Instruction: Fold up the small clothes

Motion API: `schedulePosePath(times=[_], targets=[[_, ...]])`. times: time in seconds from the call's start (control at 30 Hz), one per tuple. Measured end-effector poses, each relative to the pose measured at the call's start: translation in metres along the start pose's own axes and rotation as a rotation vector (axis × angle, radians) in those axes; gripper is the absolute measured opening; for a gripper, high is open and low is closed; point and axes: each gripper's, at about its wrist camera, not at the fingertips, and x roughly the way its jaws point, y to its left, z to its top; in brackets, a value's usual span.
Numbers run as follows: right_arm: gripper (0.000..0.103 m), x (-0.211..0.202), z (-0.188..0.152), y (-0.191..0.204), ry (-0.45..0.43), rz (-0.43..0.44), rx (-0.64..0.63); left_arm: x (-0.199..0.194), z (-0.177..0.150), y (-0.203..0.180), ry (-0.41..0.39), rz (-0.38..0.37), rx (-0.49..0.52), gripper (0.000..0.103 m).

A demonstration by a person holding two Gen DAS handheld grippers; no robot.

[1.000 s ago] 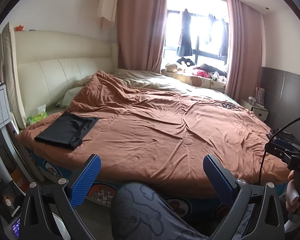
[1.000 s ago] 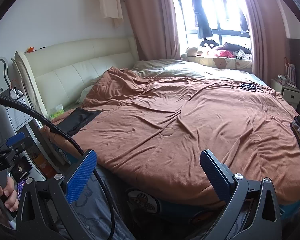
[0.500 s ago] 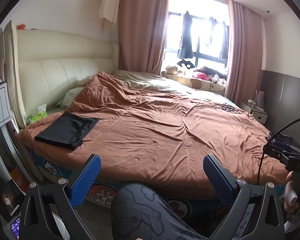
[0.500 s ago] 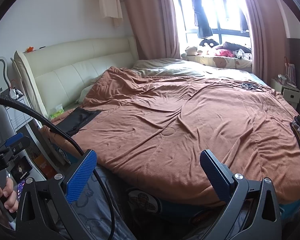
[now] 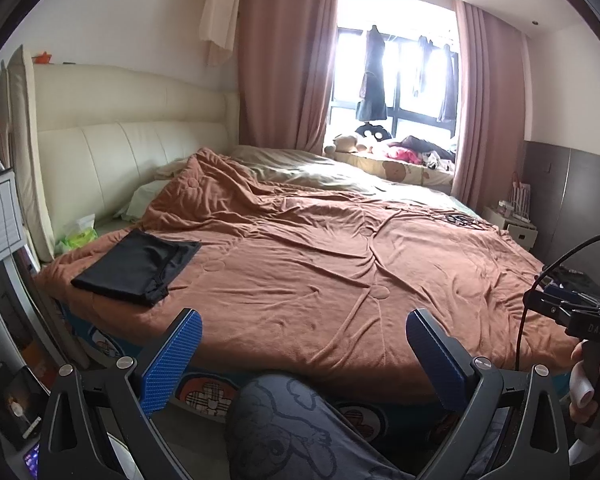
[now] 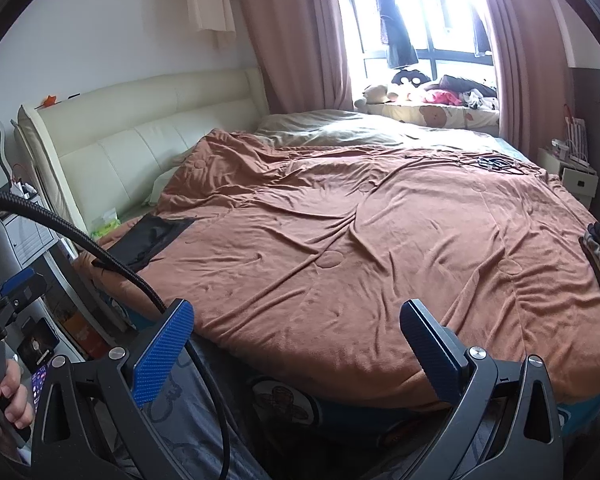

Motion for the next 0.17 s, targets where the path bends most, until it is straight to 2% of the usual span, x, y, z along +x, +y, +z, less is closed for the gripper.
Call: schedulePosePath(times=[0.17], targets=[[0.103, 0.0095, 0.0046, -0.0001, 0.007, -0.011, -0.013, 0.0072, 0.0055, 0.0029, -0.003, 0.008, 0.008, 0.103]])
